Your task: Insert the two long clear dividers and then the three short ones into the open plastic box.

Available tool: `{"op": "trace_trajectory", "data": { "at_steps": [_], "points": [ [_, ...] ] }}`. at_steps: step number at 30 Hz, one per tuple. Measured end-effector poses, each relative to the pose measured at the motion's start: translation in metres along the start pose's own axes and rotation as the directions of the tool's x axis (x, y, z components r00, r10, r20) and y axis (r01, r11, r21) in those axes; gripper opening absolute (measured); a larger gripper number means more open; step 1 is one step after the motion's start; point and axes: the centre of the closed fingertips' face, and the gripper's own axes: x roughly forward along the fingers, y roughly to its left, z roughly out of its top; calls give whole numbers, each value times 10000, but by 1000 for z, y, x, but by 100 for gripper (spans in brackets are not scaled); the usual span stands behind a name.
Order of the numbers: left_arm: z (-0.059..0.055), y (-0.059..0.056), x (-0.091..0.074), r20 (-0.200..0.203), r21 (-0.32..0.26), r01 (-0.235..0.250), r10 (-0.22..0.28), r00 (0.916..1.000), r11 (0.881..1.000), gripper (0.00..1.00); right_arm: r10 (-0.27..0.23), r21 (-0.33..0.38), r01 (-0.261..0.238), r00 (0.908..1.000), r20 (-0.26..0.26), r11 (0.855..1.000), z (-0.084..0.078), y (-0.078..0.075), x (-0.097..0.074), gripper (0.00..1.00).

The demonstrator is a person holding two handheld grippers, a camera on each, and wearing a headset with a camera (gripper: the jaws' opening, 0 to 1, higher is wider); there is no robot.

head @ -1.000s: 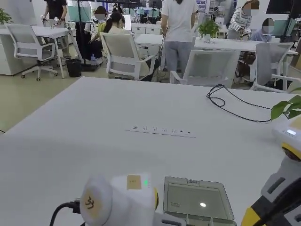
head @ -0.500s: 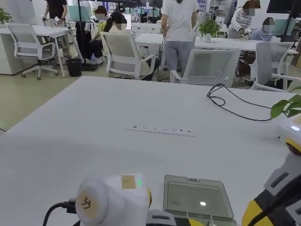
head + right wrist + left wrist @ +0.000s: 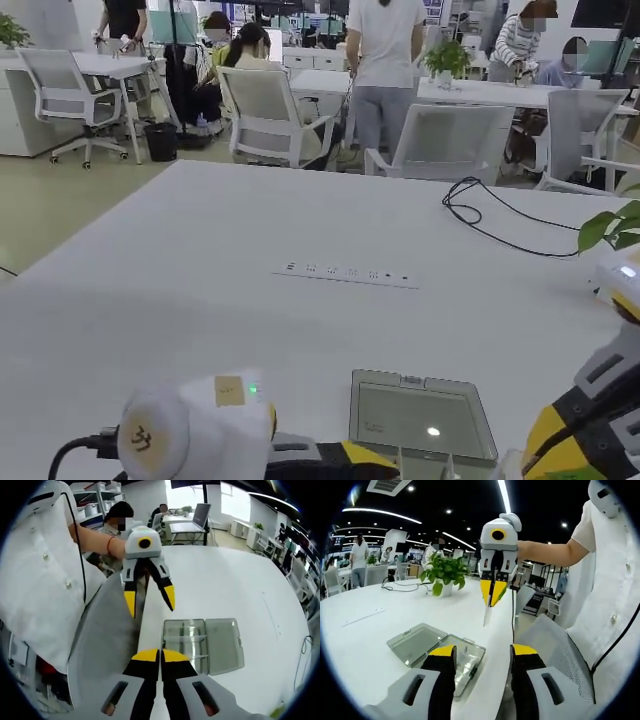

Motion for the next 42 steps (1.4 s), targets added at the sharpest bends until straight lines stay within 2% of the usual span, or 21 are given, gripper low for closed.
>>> {"op": "trace_trajectory", "data": {
  "at_steps": [6,9,12,17,19,23,26,30,34,42],
  "points": [
    [-13,12,-8,-373,59,-415,417,9984,9991,56,-339,205,343,9992,-209,9992,-11,-13,2,3],
    [-18,16,-11,-480,-7,-505,504,9976,9987,60,-349,303,358,9990,-281,9989,-15,-16,4,3],
    [-23,18,-14,-530,-45,-556,553,9971,9984,63,-398,326,412,9982,-447,9986,-20,-20,7,3],
    [-31,21,-16,-627,-103,-648,640,9960,9978,78,-478,376,504,9967,-661,9980,-29,-27,14,3],
    [-34,23,-17,-691,-187,-644,630,9956,9978,79,-552,356,581,9954,-788,9977,-32,-31,17,3],
    [-41,23,-18,-834,-265,-633,609,9947,9976,84,-660,365,702,9921,-1062,9969,-41,-40,27,3],
    [-44,24,-19,-886,-220,-739,717,9935,9970,92,-649,502,707,9920,-1083,9962,-46,-44,35,3],
    [-47,23,-20,-889,-324,-652,621,9941,9973,93,-644,454,714,9880,-1407,9964,-57,-52,42,3],
    [-51,22,-20,-1016,-332,-602,565,9932,9976,94,-580,444,652,9874,-1473,9969,-60,-53,46,3],
    [-52,21,-18,-977,-432,-603,559,9936,9972,95,-537,443,617,9850,-1641,9971,-65,-56,53,3]
  ]
}}
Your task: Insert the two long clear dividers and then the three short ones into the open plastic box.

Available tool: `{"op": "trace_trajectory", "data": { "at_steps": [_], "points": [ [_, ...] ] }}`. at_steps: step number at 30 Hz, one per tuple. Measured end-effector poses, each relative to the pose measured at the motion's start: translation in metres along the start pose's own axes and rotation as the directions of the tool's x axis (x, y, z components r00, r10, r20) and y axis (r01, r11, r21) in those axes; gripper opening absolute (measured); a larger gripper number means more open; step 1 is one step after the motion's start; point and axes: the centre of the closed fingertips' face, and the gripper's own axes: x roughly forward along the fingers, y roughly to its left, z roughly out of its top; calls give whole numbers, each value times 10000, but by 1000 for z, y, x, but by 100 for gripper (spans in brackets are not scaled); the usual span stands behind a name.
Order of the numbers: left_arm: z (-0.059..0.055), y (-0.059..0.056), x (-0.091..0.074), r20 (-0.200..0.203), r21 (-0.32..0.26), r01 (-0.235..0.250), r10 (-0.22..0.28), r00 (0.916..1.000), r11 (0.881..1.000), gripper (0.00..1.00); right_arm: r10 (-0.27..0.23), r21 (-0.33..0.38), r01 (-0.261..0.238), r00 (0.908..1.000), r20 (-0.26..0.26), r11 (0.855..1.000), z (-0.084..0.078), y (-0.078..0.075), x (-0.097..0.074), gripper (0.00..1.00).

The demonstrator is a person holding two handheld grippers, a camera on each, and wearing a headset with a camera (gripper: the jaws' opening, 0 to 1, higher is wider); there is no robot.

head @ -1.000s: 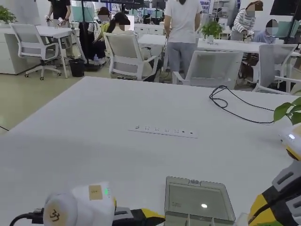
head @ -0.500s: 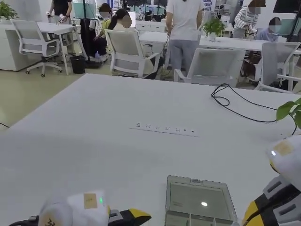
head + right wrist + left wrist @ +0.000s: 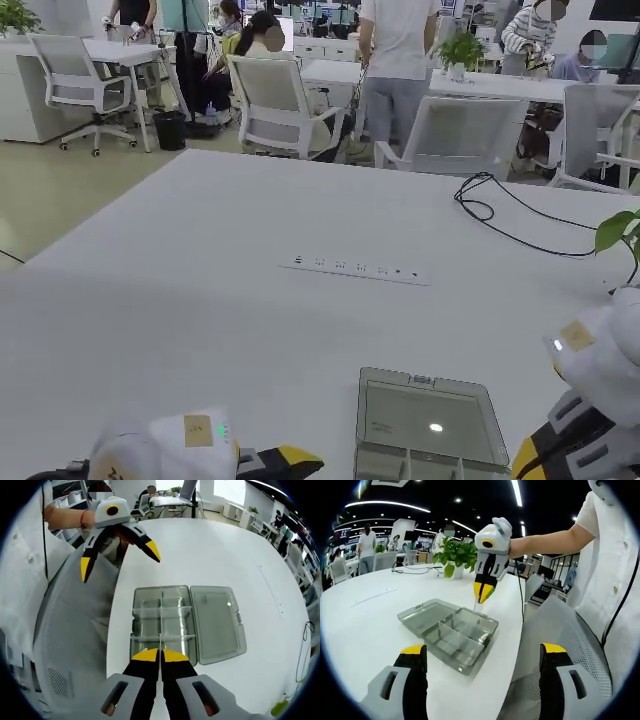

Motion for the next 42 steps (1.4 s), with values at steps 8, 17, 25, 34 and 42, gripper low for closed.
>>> {"op": "trace_trajectory", "data": {
  "at_steps": [8,17,25,34,42],
  "points": [
    [0,0,-1,47,-19,-7,7,10000,10000,94,22,-49,-23,9998,-206,10000,-4,-3,6,3],
    [-1,-1,-1,59,-68,-31,32,10000,10000,94,83,-8,-83,9997,-235,10000,-5,-4,7,3],
    [0,0,-1,114,-123,-75,76,9999,9999,94,19,-176,-27,9990,-450,9998,-7,-2,8,3],
    [-1,-1,-1,105,-113,-80,81,9999,9999,93,18,-399,-46,9974,-715,9992,-7,-2,15,3],
    [1,-1,-1,190,-132,-107,109,9998,9999,93,262,-189,-273,9979,-596,9994,-11,-3,21,3]
  ]
}}
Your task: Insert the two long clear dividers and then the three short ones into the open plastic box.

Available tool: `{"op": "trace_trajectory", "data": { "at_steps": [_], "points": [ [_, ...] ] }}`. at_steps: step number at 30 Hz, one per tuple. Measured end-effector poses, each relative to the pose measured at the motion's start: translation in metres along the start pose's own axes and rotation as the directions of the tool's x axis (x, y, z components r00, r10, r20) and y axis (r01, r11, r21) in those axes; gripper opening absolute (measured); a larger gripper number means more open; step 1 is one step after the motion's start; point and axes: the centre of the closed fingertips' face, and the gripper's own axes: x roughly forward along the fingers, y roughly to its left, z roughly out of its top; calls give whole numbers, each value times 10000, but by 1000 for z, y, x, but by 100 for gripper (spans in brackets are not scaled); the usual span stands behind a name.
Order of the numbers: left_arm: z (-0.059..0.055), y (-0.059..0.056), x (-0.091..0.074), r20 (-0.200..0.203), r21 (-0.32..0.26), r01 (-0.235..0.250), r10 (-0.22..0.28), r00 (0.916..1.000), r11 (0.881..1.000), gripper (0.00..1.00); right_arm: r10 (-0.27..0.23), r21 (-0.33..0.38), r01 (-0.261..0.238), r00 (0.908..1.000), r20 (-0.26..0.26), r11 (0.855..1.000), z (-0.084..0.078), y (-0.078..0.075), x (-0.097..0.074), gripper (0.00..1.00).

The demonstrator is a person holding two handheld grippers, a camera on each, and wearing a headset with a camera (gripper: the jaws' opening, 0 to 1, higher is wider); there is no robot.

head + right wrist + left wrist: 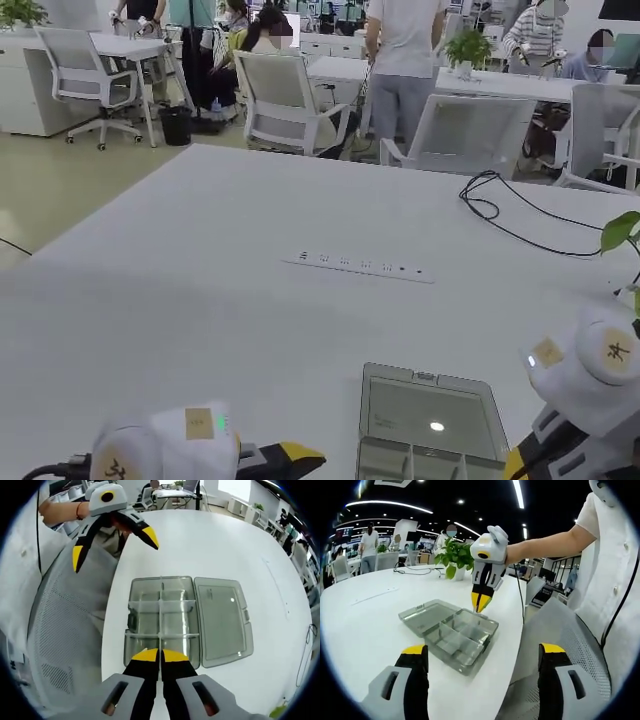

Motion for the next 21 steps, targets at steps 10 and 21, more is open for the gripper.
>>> {"op": "trace_trajectory", "data": {
  "at_steps": [10,21],
  "points": [
    [-2,0,-1,-4,-23,-39,39,10000,10000,92,-59,-50,60,9998,170,10000,-2,2,5,3],
    [-1,0,-2,3,-41,-73,73,10000,10000,92,-341,-95,345,9984,460,9994,-7,0,15,3]
  ]
}}
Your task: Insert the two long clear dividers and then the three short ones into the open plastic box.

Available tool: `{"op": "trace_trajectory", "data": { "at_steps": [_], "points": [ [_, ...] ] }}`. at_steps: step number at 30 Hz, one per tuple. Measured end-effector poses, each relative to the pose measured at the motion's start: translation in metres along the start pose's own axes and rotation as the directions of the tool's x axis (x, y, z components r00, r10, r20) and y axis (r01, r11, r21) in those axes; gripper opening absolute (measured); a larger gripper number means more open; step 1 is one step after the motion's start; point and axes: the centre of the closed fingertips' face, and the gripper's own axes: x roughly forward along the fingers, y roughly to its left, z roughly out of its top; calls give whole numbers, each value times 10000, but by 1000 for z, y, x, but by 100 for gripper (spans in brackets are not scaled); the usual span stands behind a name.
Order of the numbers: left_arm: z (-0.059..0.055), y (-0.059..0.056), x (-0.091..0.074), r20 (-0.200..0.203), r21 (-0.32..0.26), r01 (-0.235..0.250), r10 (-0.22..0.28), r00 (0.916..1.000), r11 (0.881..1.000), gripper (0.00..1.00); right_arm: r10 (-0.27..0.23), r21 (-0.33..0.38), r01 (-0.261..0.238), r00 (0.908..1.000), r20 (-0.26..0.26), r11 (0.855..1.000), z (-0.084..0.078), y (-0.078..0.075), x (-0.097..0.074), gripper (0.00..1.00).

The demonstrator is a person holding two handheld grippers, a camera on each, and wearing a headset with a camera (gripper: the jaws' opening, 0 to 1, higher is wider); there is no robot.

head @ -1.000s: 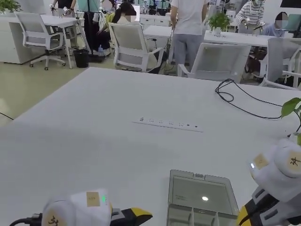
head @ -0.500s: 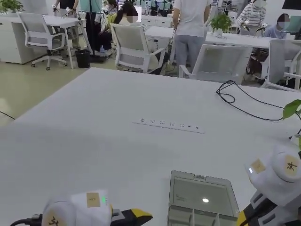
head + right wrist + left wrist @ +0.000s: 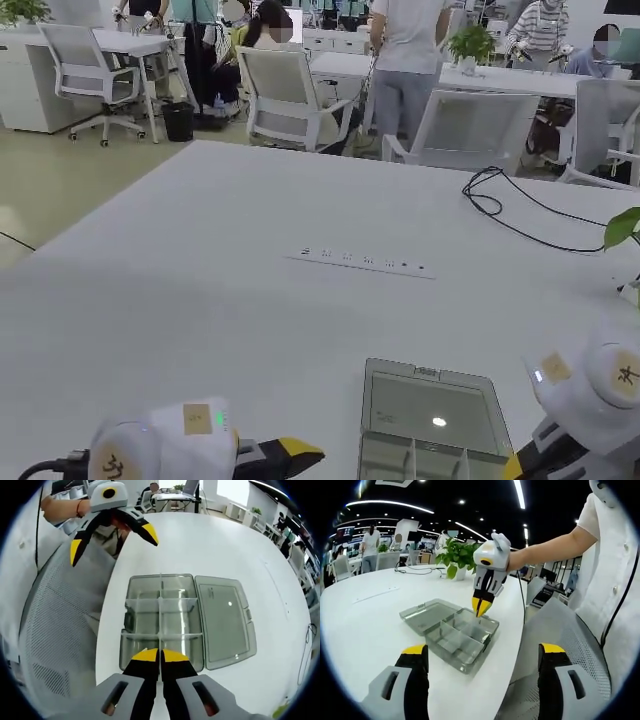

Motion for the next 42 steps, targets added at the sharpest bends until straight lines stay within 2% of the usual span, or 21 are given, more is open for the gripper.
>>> {"op": "trace_trajectory", "data": {
  "at_steps": [8,14,20,31,42],
  "points": [
    [-2,-1,0,-102,17,24,-24,9999,10000,94,-117,-26,117,9999,-36,9999,-4,-1,10,3],
    [-1,1,0,-109,4,6,-6,9999,10000,94,-157,-225,150,9994,-296,9996,-6,-1,16,3],
    [-3,2,0,-163,10,-10,10,9999,10000,94,-201,-331,186,9988,-455,9993,-8,-1,18,3],
    [-5,3,-1,-203,-39,-24,23,9998,10000,94,-296,-87,292,9987,-405,9995,-10,-2,18,5],
    [-5,4,-4,-265,-28,-98,97,9996,9999,95,-834,475,821,9962,258,9955,-7,-6,1,17]
  ]
}}
